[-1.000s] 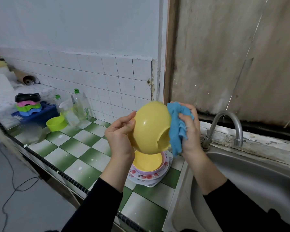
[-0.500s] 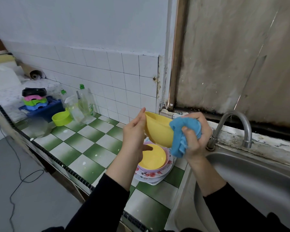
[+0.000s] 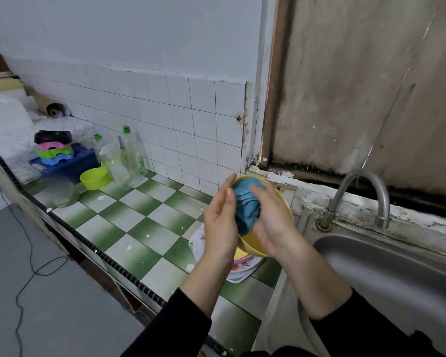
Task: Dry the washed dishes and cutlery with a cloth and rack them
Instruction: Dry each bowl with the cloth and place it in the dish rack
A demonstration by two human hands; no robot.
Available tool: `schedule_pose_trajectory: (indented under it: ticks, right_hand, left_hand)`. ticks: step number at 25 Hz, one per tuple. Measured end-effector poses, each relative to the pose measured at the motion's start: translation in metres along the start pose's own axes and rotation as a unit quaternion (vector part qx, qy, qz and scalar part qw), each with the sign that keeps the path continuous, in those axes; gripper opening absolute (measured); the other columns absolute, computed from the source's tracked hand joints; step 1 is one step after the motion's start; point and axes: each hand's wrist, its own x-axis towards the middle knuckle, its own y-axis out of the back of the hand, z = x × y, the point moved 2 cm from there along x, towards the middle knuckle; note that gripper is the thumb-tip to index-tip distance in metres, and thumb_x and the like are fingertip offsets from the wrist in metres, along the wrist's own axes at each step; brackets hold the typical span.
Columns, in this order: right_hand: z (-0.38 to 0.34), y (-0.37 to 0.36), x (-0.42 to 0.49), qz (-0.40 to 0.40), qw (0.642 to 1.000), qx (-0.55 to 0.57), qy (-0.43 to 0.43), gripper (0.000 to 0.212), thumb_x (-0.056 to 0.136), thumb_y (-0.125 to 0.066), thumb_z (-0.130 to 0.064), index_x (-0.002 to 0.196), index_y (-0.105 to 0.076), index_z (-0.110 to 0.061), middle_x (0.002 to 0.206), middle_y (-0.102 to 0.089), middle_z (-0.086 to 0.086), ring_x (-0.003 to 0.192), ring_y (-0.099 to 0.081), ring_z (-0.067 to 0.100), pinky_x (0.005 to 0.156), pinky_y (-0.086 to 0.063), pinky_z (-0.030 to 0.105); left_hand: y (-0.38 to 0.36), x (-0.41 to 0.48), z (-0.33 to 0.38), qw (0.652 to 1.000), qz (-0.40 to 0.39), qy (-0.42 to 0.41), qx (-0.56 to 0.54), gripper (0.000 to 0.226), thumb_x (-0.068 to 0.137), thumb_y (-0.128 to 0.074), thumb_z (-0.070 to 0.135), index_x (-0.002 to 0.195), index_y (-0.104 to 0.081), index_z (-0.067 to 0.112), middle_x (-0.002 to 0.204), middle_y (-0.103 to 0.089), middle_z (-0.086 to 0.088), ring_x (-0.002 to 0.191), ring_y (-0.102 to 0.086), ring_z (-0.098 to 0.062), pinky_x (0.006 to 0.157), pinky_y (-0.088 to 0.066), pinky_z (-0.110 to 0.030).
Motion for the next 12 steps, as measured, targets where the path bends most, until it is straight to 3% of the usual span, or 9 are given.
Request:
schedule_pose_trajectory:
  ticks: [4, 7, 8, 10, 12]
  right_hand:
    - [0.009, -0.007, -0.009, -0.117, 0.963, -0.224, 0.094, 0.020, 0.095, -0.060, -0.015, 0.108, -0.061, -0.030, 0.105, -0.069, 0.000, 0.099, -0.067, 0.016, 0.088, -0.056, 0.037]
    - [0.003, -0.006, -0.003, -0.023, 0.958, -0.208, 0.197, 0.031, 0.084, -0.073, -0.013, 0.097, -0.066, -0.040, 0.102, -0.070, -0.007, 0.098, -0.068, 0.018, 0.087, -0.056, 0.047]
    - [0.003, -0.009, -0.003, -0.025, 0.951, -0.211, 0.223, 0.030, 0.081, -0.074, -0.016, 0.096, -0.067, -0.041, 0.101, -0.071, -0.008, 0.098, -0.068, 0.018, 0.087, -0.056, 0.048]
    - [0.005, -0.013, -0.007, -0.103, 0.941, -0.242, 0.214, 0.032, 0.075, -0.075, -0.020, 0.098, -0.068, -0.042, 0.102, -0.072, -0.006, 0.098, -0.069, 0.020, 0.089, -0.055, 0.049]
    - [-0.004, -0.014, -0.011, -0.194, 0.918, -0.298, 0.173, 0.039, 0.074, -0.079, -0.013, 0.098, -0.069, -0.042, 0.105, -0.072, -0.004, 0.100, -0.068, 0.018, 0.090, -0.055, 0.048]
  left_hand:
    - [0.016, 0.006, 0.002, 0.999, -0.002, -0.017, -0.028, 0.029, 0.103, -0.038, 0.018, 0.118, -0.062, 0.024, 0.094, -0.071, -0.002, 0.088, -0.067, -0.014, 0.076, -0.054, -0.020]
    - [0.017, 0.003, 0.007, 0.999, -0.037, -0.006, -0.033, 0.031, 0.103, -0.036, 0.016, 0.120, -0.061, 0.020, 0.107, -0.071, -0.008, 0.097, -0.068, -0.019, 0.084, -0.055, -0.026]
    - [0.017, 0.003, 0.010, 0.999, -0.036, -0.011, -0.025, 0.030, 0.103, -0.036, 0.017, 0.119, -0.062, 0.020, 0.111, -0.070, -0.010, 0.099, -0.067, -0.020, 0.088, -0.055, -0.029]
    - [0.021, 0.009, 0.020, 0.999, -0.025, -0.029, -0.002, 0.030, 0.103, -0.037, 0.021, 0.116, -0.064, 0.025, 0.113, -0.069, -0.005, 0.097, -0.065, -0.019, 0.090, -0.052, -0.032]
    - [0.028, 0.015, 0.029, 0.999, -0.020, -0.035, 0.014, 0.030, 0.101, -0.040, 0.029, 0.115, -0.066, 0.029, 0.119, -0.067, 0.003, 0.107, -0.064, -0.020, 0.098, -0.050, -0.038]
